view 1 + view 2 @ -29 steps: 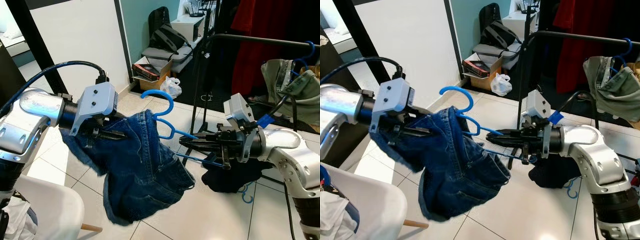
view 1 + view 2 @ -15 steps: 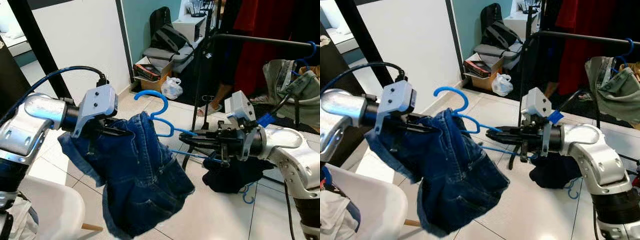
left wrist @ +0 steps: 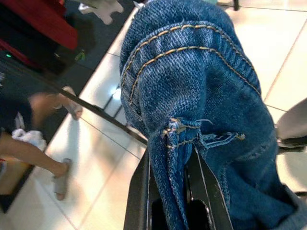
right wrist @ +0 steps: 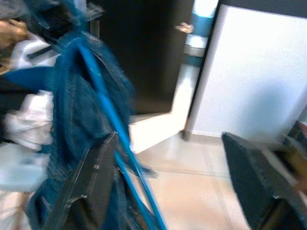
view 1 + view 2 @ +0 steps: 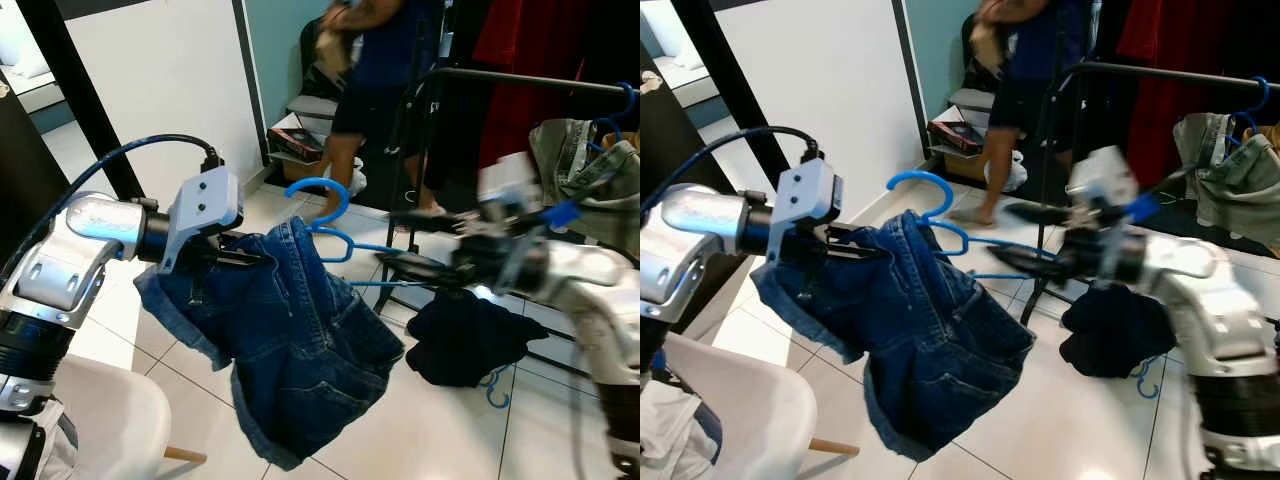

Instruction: Hang hanger

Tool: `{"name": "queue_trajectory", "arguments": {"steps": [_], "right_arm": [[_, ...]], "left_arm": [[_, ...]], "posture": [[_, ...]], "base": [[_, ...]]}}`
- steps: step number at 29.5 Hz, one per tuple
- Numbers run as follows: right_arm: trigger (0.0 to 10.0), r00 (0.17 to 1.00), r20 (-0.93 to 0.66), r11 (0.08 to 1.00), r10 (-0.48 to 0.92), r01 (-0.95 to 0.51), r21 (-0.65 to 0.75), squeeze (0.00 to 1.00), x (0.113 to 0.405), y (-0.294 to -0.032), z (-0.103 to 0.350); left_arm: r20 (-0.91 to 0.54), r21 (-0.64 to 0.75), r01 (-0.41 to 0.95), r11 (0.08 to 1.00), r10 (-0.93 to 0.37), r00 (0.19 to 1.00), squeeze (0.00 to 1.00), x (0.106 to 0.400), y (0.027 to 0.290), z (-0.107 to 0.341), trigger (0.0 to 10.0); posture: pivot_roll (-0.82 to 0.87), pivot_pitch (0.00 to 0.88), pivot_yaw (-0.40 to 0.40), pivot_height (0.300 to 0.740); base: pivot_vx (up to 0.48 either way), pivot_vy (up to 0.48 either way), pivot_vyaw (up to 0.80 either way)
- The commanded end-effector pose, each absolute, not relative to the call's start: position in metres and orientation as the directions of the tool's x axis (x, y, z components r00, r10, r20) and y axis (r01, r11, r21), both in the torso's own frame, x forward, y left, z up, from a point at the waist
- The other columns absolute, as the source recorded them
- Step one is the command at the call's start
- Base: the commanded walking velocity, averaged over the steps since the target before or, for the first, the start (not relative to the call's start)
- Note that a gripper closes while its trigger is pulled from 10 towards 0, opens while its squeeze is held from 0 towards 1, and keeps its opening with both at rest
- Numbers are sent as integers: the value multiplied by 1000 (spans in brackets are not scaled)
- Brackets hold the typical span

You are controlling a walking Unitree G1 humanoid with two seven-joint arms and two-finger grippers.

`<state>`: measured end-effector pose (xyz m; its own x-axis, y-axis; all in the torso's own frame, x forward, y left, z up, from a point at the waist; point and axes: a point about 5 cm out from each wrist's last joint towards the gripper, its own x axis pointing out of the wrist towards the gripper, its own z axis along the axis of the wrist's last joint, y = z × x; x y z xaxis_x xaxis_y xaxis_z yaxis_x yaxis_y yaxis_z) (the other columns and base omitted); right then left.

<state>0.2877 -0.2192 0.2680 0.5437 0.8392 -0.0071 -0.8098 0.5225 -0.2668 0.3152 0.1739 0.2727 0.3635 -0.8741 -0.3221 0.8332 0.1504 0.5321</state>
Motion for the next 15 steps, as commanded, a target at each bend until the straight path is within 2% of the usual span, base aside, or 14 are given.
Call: {"name": "queue_trajectory", "arguments": {"steps": [1, 5, 6, 12, 13, 14, 15], "right_arm": [[10000, 574, 25, 558, 818, -785, -269, 1000, 285, -231, 272], [10000, 587, 34, 576, 809, -779, -248, 1000, 275, -242, 272], [10000, 562, 24, 556, 827, -809, -194, 1000, 261, -245, 262], [10000, 553, -6, 552, 833, -832, -59, 1000, 246, -246, 232], [10000, 557, 12, 557, 830, -830, 9, 627, 242, -246, 219], [10000, 557, 12, 557, 830, -830, 9, 627, 242, -246, 219], [10000, 567, 40, 562, 823, -822, 87, 0, 240, -245, 205]], "left_arm": [[-267, 596, 779, 195, -867, 422, 0, 317, 182, 290, 0], [-213, 638, 733, 236, -861, 462, 0, 321, 184, 299, 0], [-140, 665, 690, 286, -860, 491, 0, 324, 187, 310, 0], [-1, 679, 643, 353, -876, 482, 0, 323, 189, 333, 0], [49, 680, 632, 372, -883, 467, 0, 321, 190, 342, 0], [49, 680, 632, 372, -883, 467, 0, 321, 190, 342, 0], [102, 680, 619, 394, -886, 452, 0, 319, 191, 351, 0]], "posture": [[-64, 0, 96, 740], [-70, 0, 98, 740], [-75, 0, 101, 740], [-85, 0, 102, 740], [-91, 0, 106, 740], [-91, 0, 106, 740], [-91, 0, 107, 740]], "base": [[0, 0, 0], [0, 0, 0], [0, 0, 0], [0, 0, 0], [0, 0, 0], [0, 0, 0], [0, 0, 0]]}}
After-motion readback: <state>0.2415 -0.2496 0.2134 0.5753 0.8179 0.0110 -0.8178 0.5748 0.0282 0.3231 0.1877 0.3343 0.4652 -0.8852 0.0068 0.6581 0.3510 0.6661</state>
